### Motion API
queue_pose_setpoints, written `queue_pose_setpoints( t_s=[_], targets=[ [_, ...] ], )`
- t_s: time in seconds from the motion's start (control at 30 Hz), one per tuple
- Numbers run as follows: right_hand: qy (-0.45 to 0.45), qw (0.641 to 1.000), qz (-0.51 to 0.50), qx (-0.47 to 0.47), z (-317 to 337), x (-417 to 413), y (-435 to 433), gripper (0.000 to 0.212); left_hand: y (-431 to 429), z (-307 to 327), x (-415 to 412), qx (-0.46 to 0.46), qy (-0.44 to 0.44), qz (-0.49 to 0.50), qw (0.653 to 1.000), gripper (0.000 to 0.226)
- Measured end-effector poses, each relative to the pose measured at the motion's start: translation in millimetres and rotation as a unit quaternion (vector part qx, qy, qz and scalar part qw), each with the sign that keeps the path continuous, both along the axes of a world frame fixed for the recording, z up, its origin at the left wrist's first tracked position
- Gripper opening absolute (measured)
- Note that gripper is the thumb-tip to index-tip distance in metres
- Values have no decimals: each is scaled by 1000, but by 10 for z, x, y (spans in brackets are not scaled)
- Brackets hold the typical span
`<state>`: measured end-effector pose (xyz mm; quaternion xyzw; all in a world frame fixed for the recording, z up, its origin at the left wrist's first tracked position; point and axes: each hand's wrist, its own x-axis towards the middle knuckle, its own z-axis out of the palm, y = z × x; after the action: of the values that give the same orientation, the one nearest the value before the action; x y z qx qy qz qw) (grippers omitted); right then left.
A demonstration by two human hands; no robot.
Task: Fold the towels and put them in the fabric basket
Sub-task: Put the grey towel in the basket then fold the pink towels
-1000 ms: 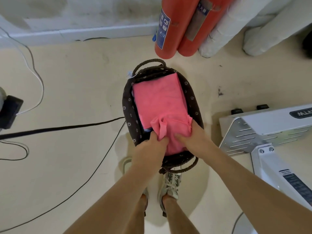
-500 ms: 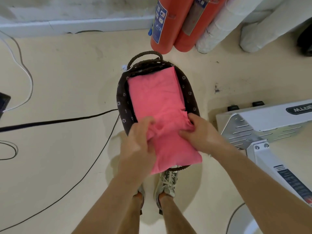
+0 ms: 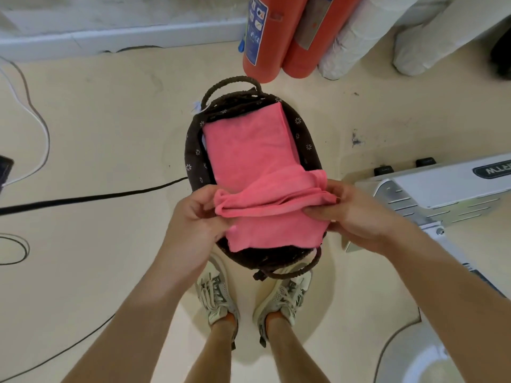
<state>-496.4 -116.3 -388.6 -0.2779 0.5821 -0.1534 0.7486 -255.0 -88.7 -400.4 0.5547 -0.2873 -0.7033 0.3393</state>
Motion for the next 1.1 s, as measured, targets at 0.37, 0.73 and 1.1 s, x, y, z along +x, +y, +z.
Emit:
queue_pose_setpoints(
  t_s=[0.37,0.73,1.1],
  targets=[
    [-82,997,-3,8,-24,-51,-73,59,45,37,-40,158,96,-61,981,37],
    [176,941,176,-229,-154,12,107,48,105,-150,-37,-38,-166,-141,975,53],
    [462,688,501,-251,-350,393,35,23,104,-294,-356,-147,-495,-432,740,19]
  ],
)
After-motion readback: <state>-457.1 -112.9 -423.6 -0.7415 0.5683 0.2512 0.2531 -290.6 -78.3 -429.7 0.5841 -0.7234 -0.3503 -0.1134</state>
